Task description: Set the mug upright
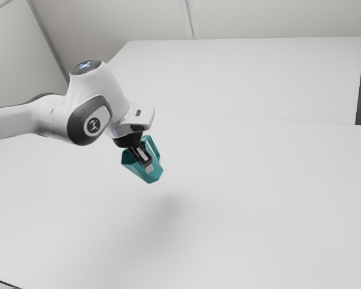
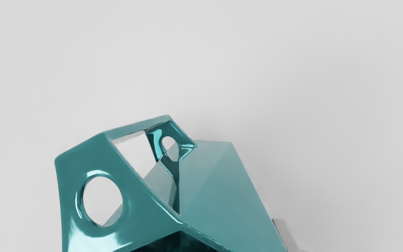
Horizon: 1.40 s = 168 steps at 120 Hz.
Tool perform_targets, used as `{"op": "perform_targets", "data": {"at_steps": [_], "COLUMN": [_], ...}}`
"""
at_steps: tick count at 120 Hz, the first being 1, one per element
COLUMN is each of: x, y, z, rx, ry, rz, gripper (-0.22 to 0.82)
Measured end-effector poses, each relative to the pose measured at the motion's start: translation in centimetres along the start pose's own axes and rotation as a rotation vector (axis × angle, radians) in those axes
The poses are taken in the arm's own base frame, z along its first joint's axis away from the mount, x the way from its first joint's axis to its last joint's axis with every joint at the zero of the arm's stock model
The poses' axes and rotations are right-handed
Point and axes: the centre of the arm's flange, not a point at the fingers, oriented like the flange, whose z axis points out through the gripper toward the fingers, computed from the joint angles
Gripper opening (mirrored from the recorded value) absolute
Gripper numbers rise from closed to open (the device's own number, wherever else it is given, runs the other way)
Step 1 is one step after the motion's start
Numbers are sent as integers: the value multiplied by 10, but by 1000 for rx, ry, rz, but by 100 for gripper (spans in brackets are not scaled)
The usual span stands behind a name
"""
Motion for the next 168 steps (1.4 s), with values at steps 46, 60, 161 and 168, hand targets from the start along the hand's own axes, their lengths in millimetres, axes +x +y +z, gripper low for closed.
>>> {"op": "perform_targets", "data": {"at_steps": [46,60,161,168], "x": [-10,-10,-8,-8], "y": [-18,-20,-23,-24], "z": [41,53,103,104], "rx": [89,100,109,109], "ry": [-175,-205,-271,-271], "rz": [-103,-131,-257,-261], "gripper": [-18,-18,-18,-18]}}
